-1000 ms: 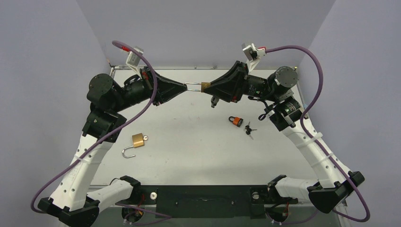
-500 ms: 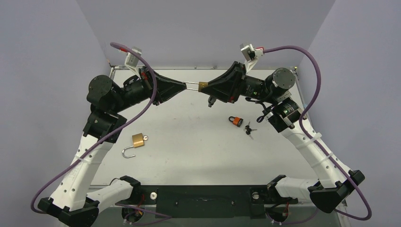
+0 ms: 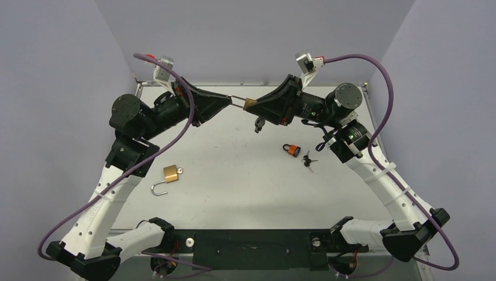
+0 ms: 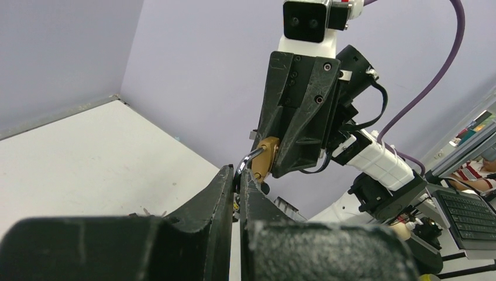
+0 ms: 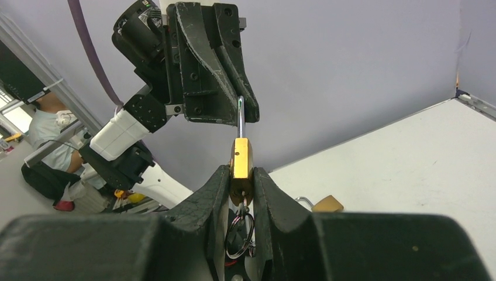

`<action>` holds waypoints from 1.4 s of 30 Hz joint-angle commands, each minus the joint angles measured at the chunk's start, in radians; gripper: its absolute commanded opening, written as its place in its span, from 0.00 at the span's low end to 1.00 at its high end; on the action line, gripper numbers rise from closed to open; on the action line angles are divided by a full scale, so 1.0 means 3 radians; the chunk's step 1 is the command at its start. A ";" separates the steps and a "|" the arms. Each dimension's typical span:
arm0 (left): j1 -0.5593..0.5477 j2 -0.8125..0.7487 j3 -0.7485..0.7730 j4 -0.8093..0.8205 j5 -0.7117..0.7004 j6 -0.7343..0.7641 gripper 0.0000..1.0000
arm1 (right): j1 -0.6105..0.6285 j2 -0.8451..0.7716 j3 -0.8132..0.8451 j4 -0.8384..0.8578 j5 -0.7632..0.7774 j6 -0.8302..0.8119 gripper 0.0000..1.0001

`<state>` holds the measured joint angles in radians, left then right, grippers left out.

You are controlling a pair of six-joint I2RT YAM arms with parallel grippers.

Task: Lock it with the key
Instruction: Lock the lock.

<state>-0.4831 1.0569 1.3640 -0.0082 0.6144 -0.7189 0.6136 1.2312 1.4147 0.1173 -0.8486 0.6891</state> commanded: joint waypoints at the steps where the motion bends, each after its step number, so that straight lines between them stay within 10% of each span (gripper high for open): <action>1: -0.0332 0.0154 0.0043 0.0118 0.0258 0.0006 0.00 | 0.0223 0.0154 0.0118 -0.0017 0.0052 -0.0099 0.00; 10: -0.0327 0.0036 0.0043 -0.0179 -0.0330 0.0167 0.00 | 0.0135 0.0079 0.0091 -0.0156 0.0102 -0.0243 0.00; 27: -0.0241 0.0113 0.0343 -0.0396 -0.0716 0.0046 0.00 | -0.0198 -0.0276 -0.0509 0.0118 0.0017 -0.0210 0.64; 42: -0.0241 0.0246 0.0614 -0.0608 -0.0629 0.0121 0.00 | 0.0189 -0.0414 -0.0436 -0.1004 0.1163 -0.1303 0.58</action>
<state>-0.5545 1.1244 1.4963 -0.2066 0.4198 -0.6933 0.6353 1.1217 1.2301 -0.1234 -0.6632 0.4110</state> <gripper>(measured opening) 0.022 0.593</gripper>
